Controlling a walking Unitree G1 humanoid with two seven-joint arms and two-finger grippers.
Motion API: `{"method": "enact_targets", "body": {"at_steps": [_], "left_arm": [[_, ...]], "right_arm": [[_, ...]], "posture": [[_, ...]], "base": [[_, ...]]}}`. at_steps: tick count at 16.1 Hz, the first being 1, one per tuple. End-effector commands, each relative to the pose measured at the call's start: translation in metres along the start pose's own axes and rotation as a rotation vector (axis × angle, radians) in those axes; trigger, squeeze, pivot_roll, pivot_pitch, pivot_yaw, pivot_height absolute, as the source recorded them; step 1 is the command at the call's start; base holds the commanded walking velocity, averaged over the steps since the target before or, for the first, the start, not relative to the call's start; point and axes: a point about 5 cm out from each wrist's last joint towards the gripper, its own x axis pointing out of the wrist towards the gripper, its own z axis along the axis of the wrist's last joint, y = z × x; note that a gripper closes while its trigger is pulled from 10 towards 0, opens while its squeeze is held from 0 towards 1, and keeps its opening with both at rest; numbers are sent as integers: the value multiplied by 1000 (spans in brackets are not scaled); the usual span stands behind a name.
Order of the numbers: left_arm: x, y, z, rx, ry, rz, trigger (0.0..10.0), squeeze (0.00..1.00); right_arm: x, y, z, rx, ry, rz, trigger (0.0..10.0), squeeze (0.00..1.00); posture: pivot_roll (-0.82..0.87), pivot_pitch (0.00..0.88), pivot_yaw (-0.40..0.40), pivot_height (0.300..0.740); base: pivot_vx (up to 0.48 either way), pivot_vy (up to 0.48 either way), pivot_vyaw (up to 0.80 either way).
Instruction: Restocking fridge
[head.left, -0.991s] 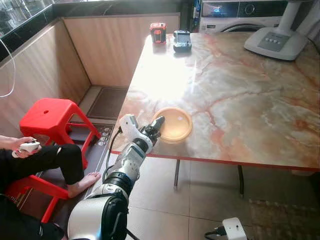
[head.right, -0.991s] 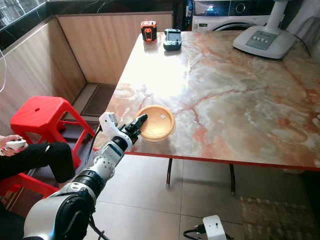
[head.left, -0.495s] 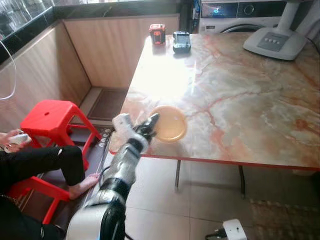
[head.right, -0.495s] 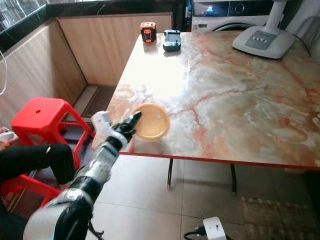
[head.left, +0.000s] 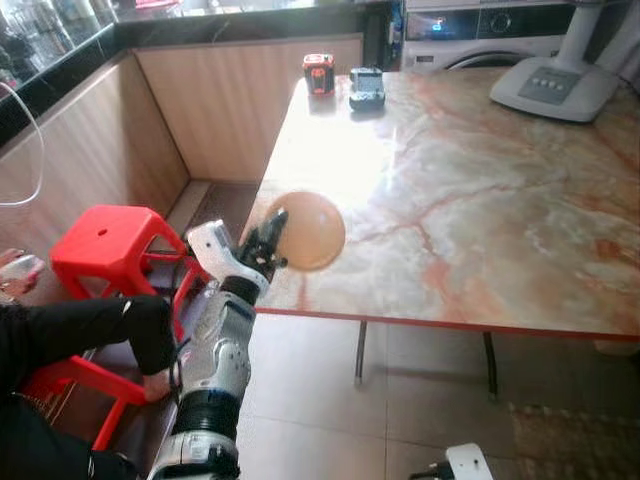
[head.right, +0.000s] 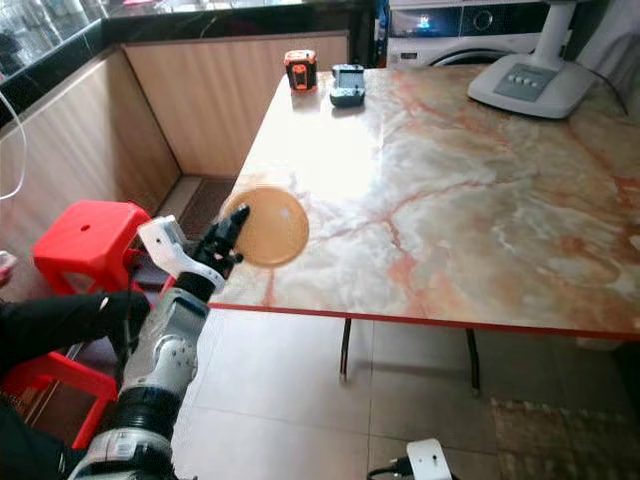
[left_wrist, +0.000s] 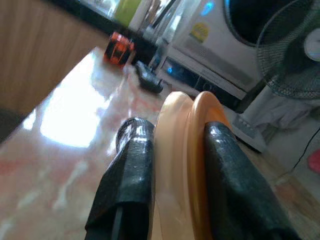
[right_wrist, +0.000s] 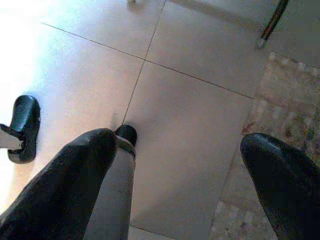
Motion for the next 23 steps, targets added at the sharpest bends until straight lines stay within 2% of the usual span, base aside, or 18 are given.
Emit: {"method": "enact_targets", "body": {"at_steps": [1,4,9,21,23], "left_arm": [[1,-11,13,65,-32,-30,10000,0],[-1,-26,15,108,-27,-66,10000,0],[-5,-29,14,121,5,-31,10000,0],[-3,-26,13,127,28,-4,10000,0],[-3,-25,13,126,28,0,10000,0]], "right_arm": [[-1,5,-4,29,3,5,10000,0],[-1,4,-3,82,-12,-8,10000,0],[-1,4,0,86,-26,-4,10000,0],[0,5,1,95,-20,-14,10000,0],[0,5,1,93,-15,-10,10000,0]], "posture": [[-37,0,104,740],[-25,15,102,740],[-21,30,100,740],[-18,41,100,740],[-16,38,98,740]], "base": [[0,0,0],[0,0,0],[0,0,0],[0,330,0],[0,317,-800]]}}
